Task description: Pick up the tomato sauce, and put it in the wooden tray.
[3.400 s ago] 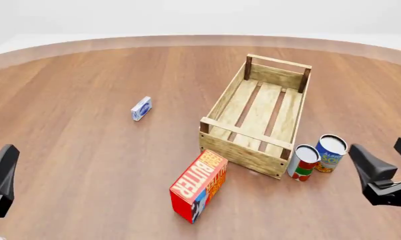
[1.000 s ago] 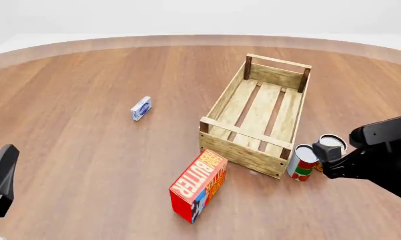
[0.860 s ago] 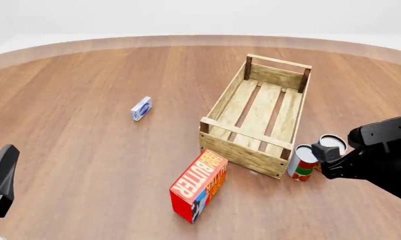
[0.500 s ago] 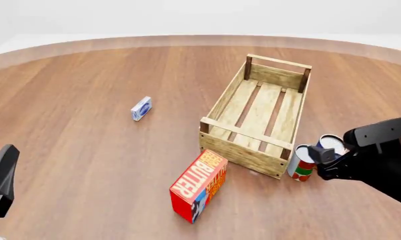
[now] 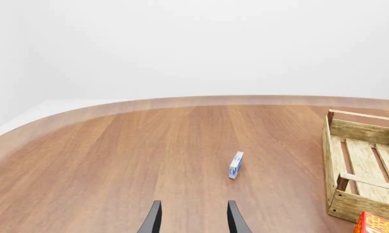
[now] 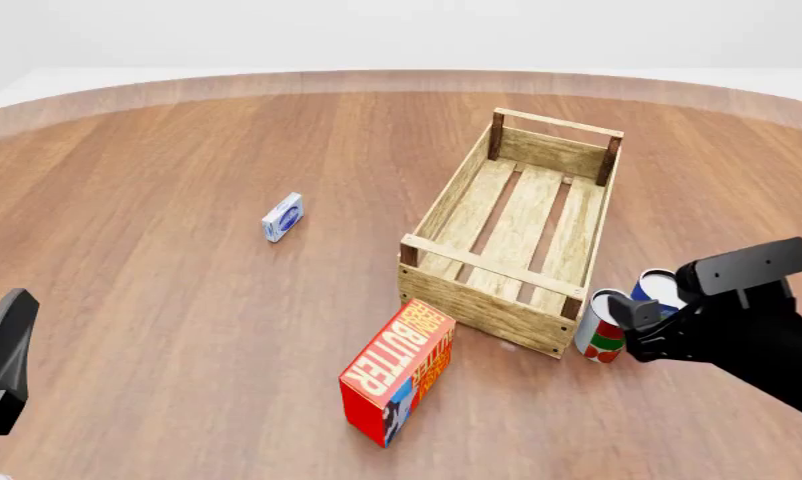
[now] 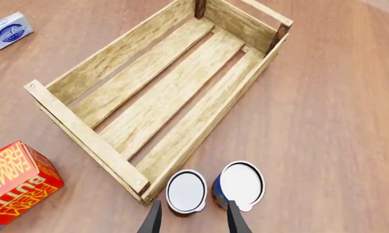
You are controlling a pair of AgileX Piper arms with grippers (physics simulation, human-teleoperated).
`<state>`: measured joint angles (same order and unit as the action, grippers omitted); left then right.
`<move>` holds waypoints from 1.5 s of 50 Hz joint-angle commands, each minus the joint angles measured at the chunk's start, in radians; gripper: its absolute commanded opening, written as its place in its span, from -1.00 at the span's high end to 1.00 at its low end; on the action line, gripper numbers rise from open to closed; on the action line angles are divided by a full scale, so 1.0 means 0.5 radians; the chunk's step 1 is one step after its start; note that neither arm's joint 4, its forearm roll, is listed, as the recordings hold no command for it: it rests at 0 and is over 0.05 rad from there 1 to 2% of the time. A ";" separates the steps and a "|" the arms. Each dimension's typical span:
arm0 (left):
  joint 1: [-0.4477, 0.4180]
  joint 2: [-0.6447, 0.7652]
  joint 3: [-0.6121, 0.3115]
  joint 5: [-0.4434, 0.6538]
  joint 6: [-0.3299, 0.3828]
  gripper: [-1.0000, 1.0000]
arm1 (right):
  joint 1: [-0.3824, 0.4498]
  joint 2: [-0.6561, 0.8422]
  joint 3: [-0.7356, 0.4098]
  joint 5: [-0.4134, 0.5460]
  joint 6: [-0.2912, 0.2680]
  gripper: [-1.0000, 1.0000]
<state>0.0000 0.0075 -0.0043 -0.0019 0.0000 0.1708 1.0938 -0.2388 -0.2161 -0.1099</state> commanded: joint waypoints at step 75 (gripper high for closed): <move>0.000 0.000 0.000 0.000 0.000 -1.00 | 0.031 0.454 0.055 -0.411 0.083 -1.00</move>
<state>0.0000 0.0075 -0.0043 -0.0019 0.0000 0.1868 1.3021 -0.2168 -0.4020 -0.0712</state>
